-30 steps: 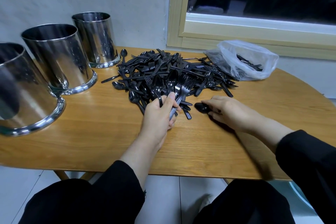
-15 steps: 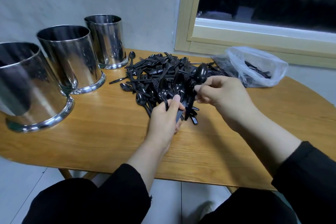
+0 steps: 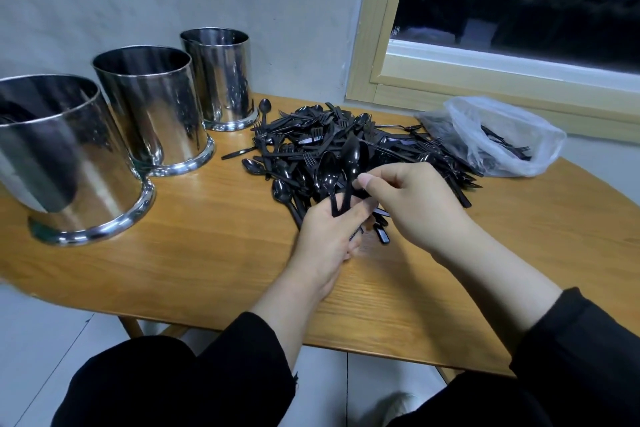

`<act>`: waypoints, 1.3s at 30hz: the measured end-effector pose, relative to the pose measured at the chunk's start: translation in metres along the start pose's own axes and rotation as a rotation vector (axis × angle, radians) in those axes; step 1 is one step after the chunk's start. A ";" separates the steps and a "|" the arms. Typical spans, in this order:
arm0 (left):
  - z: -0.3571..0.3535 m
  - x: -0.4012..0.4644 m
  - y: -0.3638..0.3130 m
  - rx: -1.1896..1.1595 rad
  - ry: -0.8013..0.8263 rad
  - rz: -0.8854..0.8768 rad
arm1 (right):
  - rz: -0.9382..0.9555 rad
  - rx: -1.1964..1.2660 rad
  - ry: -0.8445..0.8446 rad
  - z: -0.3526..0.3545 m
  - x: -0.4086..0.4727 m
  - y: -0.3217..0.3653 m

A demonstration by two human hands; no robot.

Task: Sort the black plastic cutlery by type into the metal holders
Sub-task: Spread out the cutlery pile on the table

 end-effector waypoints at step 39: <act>0.123 0.001 -0.040 0.047 -0.326 -0.073 | 0.258 -0.772 0.011 -0.094 0.050 -0.004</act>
Point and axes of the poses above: each hand's wrist, its own x-axis towards the middle knuckle, its own z-axis out of the back of the hand, y = z × x, the point moved 3 cm from there along x, towards the middle knuckle, and after that the axes turned 3 degrees about -z, right-handed, at the moved point
